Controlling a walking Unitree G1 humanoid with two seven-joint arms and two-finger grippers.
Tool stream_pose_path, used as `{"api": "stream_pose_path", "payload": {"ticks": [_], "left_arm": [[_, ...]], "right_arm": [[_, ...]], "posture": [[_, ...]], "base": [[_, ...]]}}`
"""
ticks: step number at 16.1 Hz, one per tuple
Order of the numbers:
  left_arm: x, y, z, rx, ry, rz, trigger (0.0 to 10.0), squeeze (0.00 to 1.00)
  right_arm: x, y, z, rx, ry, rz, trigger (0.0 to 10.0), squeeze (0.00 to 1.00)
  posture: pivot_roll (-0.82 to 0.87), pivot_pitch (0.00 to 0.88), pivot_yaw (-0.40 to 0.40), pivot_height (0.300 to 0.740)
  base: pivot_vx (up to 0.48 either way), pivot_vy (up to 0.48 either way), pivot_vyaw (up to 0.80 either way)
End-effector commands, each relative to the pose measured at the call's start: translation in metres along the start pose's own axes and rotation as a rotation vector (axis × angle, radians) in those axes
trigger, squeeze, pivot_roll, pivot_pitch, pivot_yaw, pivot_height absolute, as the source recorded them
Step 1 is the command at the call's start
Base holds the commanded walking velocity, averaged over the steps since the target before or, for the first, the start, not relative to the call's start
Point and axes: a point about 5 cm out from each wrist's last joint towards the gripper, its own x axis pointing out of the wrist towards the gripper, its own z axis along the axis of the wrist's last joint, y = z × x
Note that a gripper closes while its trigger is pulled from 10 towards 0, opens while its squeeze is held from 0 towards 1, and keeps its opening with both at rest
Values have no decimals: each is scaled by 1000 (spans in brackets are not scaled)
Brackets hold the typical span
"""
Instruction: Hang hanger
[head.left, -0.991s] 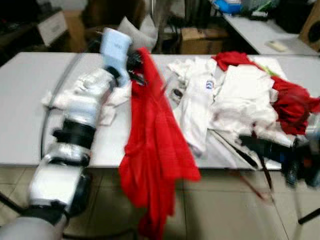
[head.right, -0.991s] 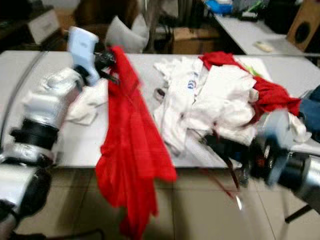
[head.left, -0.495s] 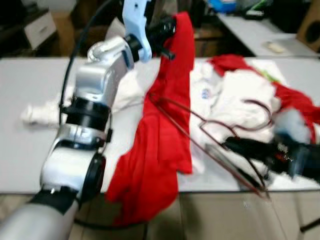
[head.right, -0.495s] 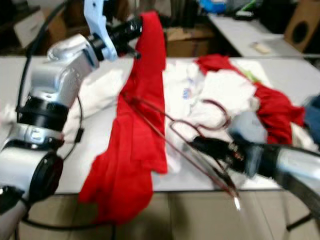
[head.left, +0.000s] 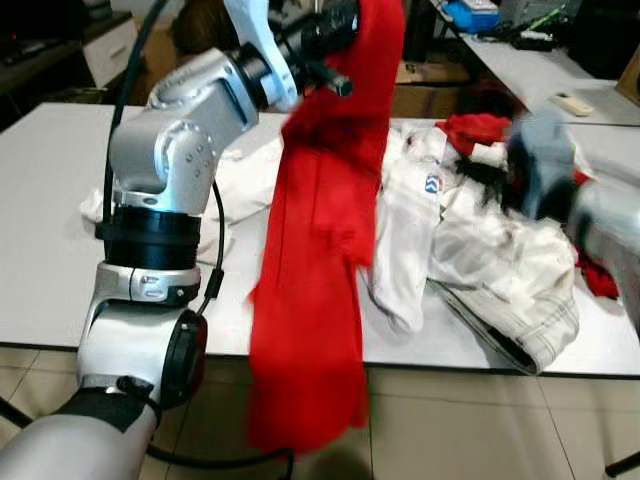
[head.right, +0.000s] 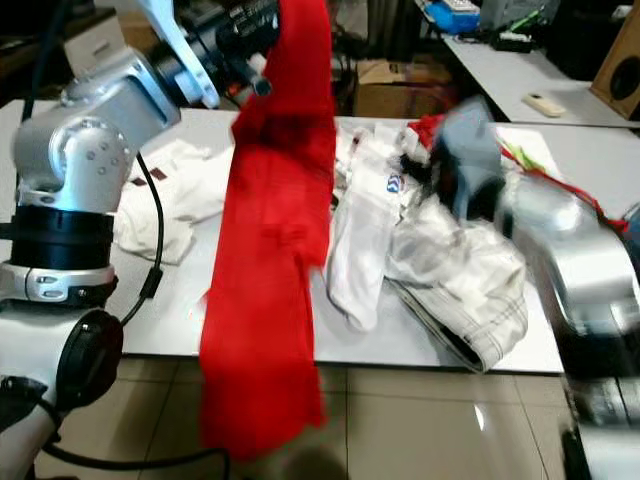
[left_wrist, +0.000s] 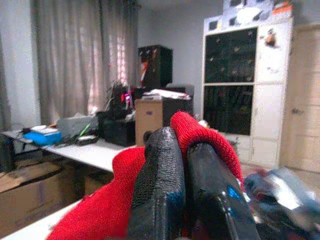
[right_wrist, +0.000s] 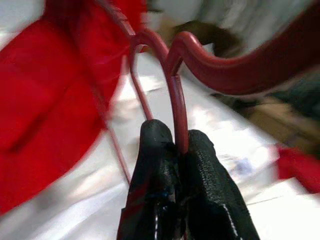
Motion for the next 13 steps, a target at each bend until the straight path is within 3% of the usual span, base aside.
{"api": "stream_pose_path", "payload": {"ticks": [1,2,3,4,5,8,9,12,13], "left_arm": [[3,-9,16,6,-65,-41,10000,0],[3,-10,18,1,-76,-43,10000,0],[1,-9,25,-22,-129,-35,10000,0],[-2,-8,27,-39,-156,-20,10000,0],[-3,-7,24,-41,-149,-10,10000,0],[0,-7,13,-57,-131,9,10000,0],[3,-6,1,-57,-85,40,10000,0],[6,-3,-37,-6,96,122,10000,0],[2,-6,-70,48,249,140,10000,0]], "right_arm": [[1,-34,14,-67,-44,-212,10000,0],[0,-43,20,-79,-64,-264,10000,0],[-14,-80,48,-44,-192,-467,10000,0],[-31,-103,67,-97,-282,-601,10000,0],[-37,-108,72,-131,-312,-632,10000,0],[-45,-110,71,-201,-347,-631,10000,0],[-44,-109,63,-209,-337,-605,10000,0],[-37,-85,30,-226,-234,-379,10000,0],[-39,-61,2,-220,-127,-182,10000,0]], "posture": [[-52,0,11,740],[-52,0,11,740],[-48,0,5,740],[-48,0,5,740],[-49,0,4,740],[-67,0,23,740],[-76,0,33,740],[-83,0,42,740],[-85,0,48,740]], "base": [[0,0,0],[0,0,0],[0,0,0],[0,0,0],[0,0,0],[0,0,0],[0,0,0],[0,0,0],[0,0,0]]}}
